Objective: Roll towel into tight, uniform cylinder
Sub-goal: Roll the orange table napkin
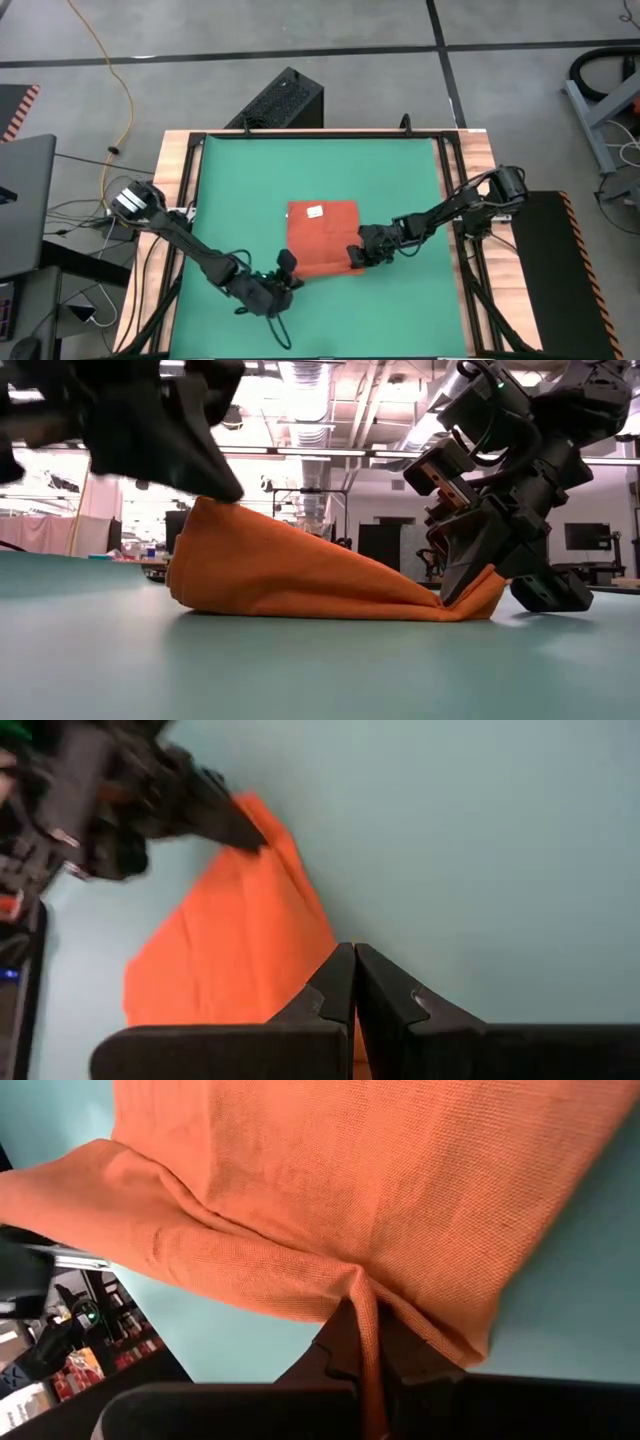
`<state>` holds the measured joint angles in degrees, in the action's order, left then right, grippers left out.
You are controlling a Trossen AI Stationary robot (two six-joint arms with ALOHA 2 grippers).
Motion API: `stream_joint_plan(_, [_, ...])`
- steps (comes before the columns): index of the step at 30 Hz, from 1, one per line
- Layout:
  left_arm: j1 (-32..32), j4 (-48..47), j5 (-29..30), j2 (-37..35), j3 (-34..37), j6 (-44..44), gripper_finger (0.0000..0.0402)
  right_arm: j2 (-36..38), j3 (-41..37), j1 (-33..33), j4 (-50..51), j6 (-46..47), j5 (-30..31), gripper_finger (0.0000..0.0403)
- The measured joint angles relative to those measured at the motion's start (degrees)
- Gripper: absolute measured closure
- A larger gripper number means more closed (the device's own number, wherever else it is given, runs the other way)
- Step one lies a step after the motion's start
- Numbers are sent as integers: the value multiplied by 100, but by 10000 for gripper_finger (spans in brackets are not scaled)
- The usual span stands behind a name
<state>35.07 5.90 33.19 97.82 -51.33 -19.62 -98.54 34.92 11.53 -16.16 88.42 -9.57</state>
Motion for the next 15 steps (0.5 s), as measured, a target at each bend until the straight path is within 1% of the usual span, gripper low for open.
stream_joint_plan(2, [-6,-141,75,247,-99,54,402,0,-2,2,-6,-10,25,387])
stream_joint_plan(5, [-44,-268,523,482,-107,201,402,-2,-2,23,-7,-17,34,387])
stream_joint_plan(10, [-181,-307,671,501,-89,558,402,-2,-2,89,-11,-17,57,387])
stream_joint_plan(13, [-172,-240,679,445,-86,402,402,-2,-4,116,-13,-19,76,387])
stream_joint_plan(15, [-166,-236,809,395,-89,280,402,-3,-4,114,-13,-25,77,387])
